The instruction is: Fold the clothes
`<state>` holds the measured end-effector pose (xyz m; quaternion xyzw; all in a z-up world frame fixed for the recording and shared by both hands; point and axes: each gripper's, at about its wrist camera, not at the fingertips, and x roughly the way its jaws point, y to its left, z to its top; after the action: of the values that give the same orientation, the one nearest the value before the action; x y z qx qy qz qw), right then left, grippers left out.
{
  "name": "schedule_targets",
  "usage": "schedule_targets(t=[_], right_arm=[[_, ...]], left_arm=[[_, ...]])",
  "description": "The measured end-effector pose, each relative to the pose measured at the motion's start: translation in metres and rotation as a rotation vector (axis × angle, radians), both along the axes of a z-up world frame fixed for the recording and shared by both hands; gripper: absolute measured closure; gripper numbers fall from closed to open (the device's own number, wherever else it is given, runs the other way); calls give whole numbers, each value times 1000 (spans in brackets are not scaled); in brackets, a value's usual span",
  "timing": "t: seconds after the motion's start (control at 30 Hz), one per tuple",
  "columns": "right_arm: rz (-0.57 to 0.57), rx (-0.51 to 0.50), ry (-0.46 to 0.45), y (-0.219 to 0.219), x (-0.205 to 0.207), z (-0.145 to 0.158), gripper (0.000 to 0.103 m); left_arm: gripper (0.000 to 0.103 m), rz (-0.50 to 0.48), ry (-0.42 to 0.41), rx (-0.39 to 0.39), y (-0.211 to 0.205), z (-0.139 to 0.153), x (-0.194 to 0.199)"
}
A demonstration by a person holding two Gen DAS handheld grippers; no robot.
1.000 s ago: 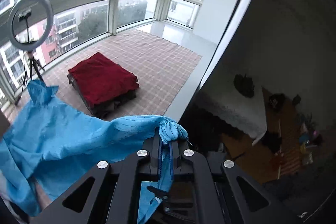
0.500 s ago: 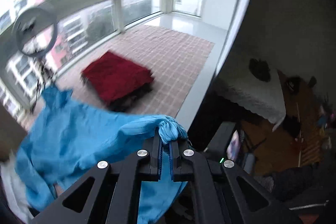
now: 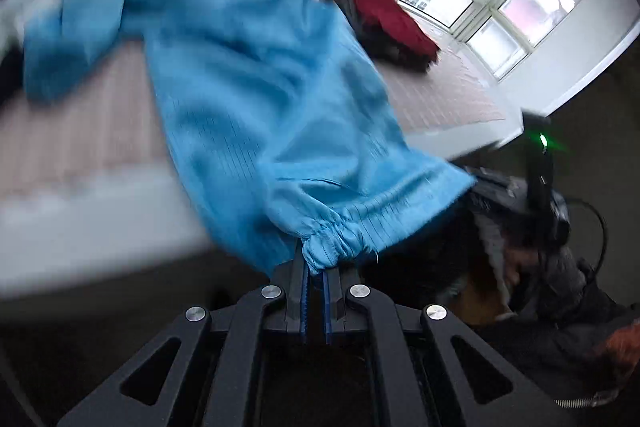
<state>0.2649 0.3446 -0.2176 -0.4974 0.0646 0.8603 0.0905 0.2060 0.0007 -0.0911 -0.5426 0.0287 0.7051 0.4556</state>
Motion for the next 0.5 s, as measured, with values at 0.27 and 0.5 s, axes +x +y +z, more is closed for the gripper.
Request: schedule_targets(t=[0.27,0.5], right_arm=[[-37,9,-76,20,5,-17,99],[-100,-63,-87,28,2,-23,99]], left_arm=[[94,-96,-12,-150,-13,-9,9],[96,-69,-12,-255,-26,4,-67]])
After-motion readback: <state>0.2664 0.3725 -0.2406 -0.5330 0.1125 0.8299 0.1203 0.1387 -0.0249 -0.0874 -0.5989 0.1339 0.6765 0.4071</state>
